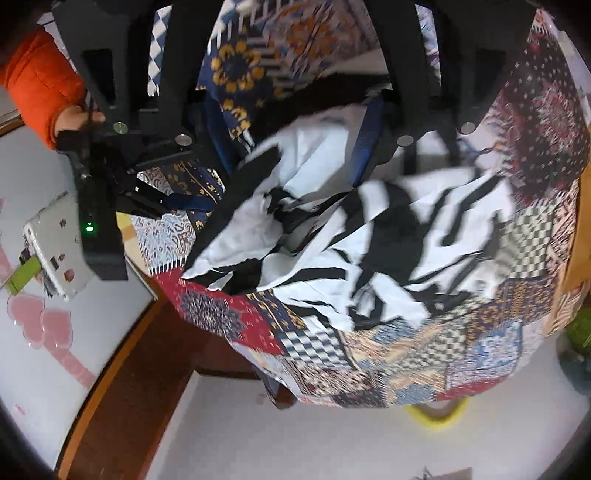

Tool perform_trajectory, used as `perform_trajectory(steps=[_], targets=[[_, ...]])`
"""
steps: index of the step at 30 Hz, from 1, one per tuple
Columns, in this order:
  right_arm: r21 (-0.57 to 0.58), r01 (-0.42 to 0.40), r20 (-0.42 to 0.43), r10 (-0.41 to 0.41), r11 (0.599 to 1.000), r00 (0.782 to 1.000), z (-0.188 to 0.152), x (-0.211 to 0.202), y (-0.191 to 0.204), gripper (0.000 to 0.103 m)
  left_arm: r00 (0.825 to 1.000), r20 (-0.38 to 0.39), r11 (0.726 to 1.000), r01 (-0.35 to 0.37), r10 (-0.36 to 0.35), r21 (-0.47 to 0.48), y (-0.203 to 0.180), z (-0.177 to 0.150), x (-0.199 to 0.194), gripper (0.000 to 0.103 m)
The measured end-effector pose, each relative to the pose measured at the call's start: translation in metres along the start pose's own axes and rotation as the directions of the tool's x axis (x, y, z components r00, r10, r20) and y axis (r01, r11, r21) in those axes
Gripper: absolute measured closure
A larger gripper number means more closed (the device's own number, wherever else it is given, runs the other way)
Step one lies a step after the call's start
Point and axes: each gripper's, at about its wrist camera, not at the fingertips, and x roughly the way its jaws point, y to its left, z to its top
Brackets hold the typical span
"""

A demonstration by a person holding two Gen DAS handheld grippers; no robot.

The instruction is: Fold small clothes

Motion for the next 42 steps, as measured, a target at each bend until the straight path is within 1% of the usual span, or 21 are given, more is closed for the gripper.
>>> perform_trajectory(steps=[1, 3, 5, 7, 10, 12, 13, 15, 18, 21, 23, 25, 27, 30, 33, 35, 38, 42], targets=[[0.005, -0.004, 0.001, 0.004, 1.0, 1.0, -0.001, -0.003, 0.0, 0.028, 1.0, 0.015, 1.0, -0.001, 0.001, -0.013, 0.006, -0.002, -0.008, 0.039], [0.013, -0.012, 0.014, 0.012, 1.0, 1.0, -0.003, -0.011, -0.001, 0.028, 0.998, 0.052, 0.999, -0.023, 0.026, -0.045, 0.022, -0.006, -0.027, 0.037], [0.019, -0.016, 0.034, 0.015, 1.0, 0.999, -0.003, -0.021, -0.002, 0.028, 0.994, 0.081, 0.995, -0.066, 0.072, -0.077, 0.041, -0.011, -0.041, 0.034], [0.024, -0.022, 0.064, 0.02, 0.999, 0.998, -0.002, -0.034, -0.001, 0.028, 0.988, 0.089, 0.988, -0.118, 0.128, -0.103, 0.06, -0.015, -0.048, 0.032], [0.024, -0.022, 0.118, 0.019, 0.999, 0.993, 0.007, -0.054, 0.002, 0.028, 0.975, 0.043, 0.966, -0.21, 0.219, -0.153, 0.097, -0.024, -0.04, 0.032], [0.017, -0.023, 0.158, 0.02, 1.0, 0.987, 0.015, -0.066, 0.006, 0.028, 0.969, 0.01, 0.953, -0.243, 0.248, -0.181, 0.118, -0.029, -0.029, 0.032], [0.01, -0.024, 0.172, 0.022, 1.0, 0.985, 0.019, -0.071, 0.009, 0.028, 0.967, -0.009, 0.948, -0.251, 0.254, -0.196, 0.126, -0.033, -0.024, 0.032], [-0.008, -0.027, 0.191, 0.028, 1.0, 0.981, 0.026, -0.077, 0.018, 0.028, 0.97, -0.056, 0.94, -0.243, 0.237, -0.24, 0.145, -0.039, -0.007, 0.032], [-0.05, -0.027, 0.2, 0.037, 0.998, 0.979, 0.035, -0.076, 0.032, 0.028, 0.971, -0.099, 0.934, -0.235, 0.216, -0.269, 0.159, -0.039, 0.013, 0.032], [-0.073, -0.041, 0.212, 0.055, 0.996, 0.976, 0.042, -0.072, 0.042, 0.028, 0.963, -0.107, 0.925, -0.266, 0.245, -0.272, 0.162, -0.03, 0.024, 0.032], [-0.078, -0.058, 0.209, 0.073, 0.995, 0.975, 0.046, -0.068, 0.044, 0.028, 0.963, -0.095, 0.919, -0.271, 0.254, -0.287, 0.166, -0.018, 0.027, 0.032], [-0.09, -0.059, 0.187, 0.075, 0.994, 0.98, 0.047, -0.057, 0.046, 0.028, 0.961, -0.085, 0.915, -0.276, 0.262, -0.294, 0.167, -0.005, 0.026, 0.032], [-0.095, -0.056, 0.151, 0.07, 0.994, 0.986, 0.044, -0.045, 0.046, 0.028, 0.96, -0.06, 0.916, -0.277, 0.272, -0.291, 0.164, 0.008, 0.022, 0.032], [-0.088, -0.056, 0.089, 0.064, 0.995, 0.994, 0.037, -0.025, 0.039, 0.028, 0.96, 0.014, 0.93, -0.266, 0.278, -0.255, 0.15, 0.033, 0.009, 0.032], [-0.056, -0.058, 0.049, 0.061, 0.997, 0.997, 0.029, -0.009, 0.027, 0.028, 0.958, 0.05, 0.945, -0.267, 0.281, -0.191, 0.131, 0.058, 0.008, 0.032], [-0.038, -0.058, 0.037, 0.059, 0.998, 0.998, 0.025, -0.003, 0.02, 0.028, 0.959, 0.055, 0.952, -0.268, 0.278, -0.145, 0.116, 0.074, 0.016, 0.032], [-0.027, -0.059, 0.031, 0.06, 0.998, 0.998, 0.023, -0.002, 0.013, 0.028, 0.958, 0.061, 0.957, -0.274, 0.28, -0.095, 0.094, 0.094, 0.031, 0.032], [-0.026, -0.056, 0.048, 0.057, 0.998, 0.997, 0.026, -0.009, 0.008, 0.028, 0.967, 0.086, 0.971, -0.234, 0.238, -0.05, 0.061, 0.118, 0.046, 0.032]])
